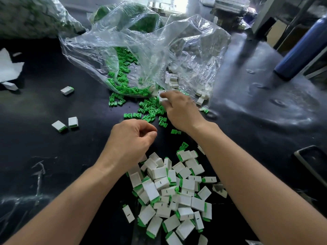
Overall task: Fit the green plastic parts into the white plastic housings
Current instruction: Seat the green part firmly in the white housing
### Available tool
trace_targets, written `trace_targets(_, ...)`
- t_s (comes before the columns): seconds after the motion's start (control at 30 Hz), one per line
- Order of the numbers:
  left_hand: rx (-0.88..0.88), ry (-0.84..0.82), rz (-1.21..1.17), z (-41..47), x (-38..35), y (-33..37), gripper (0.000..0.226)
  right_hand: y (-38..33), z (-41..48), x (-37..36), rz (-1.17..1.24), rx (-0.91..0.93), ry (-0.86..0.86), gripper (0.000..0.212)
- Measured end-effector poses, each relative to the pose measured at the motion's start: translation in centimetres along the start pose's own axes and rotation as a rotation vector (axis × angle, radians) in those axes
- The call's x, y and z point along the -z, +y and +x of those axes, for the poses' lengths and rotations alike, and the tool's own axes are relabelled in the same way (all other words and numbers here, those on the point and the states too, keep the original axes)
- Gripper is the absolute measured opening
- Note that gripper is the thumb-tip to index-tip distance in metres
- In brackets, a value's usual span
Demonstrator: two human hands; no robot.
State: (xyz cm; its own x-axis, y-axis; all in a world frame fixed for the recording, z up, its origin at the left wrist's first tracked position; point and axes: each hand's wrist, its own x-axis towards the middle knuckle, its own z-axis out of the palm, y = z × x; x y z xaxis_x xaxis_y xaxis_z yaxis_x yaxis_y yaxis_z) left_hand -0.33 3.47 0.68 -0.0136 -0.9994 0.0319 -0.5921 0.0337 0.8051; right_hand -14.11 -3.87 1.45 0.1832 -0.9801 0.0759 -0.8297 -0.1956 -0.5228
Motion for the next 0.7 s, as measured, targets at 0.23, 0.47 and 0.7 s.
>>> trace_targets(0.23,-0.015,-0.022,-0.009,-0.2,0.2,0.2,0.008,-0.3,3.9,-1.1,-0.118,-0.078,-0.155,0.055)
trace_targets(0.47,-0.009,-0.024,-0.016,-0.4,0.3,0.2,0.008,-0.4,5.0,-2.3,-0.232,-0.113,-0.147,0.054)
trace_targets(0.7,-0.02,-0.034,0.016,-0.3,0.1,0.3,0.007,1.1,0.7,-0.7,-0.148,0.052,-0.162,0.043)
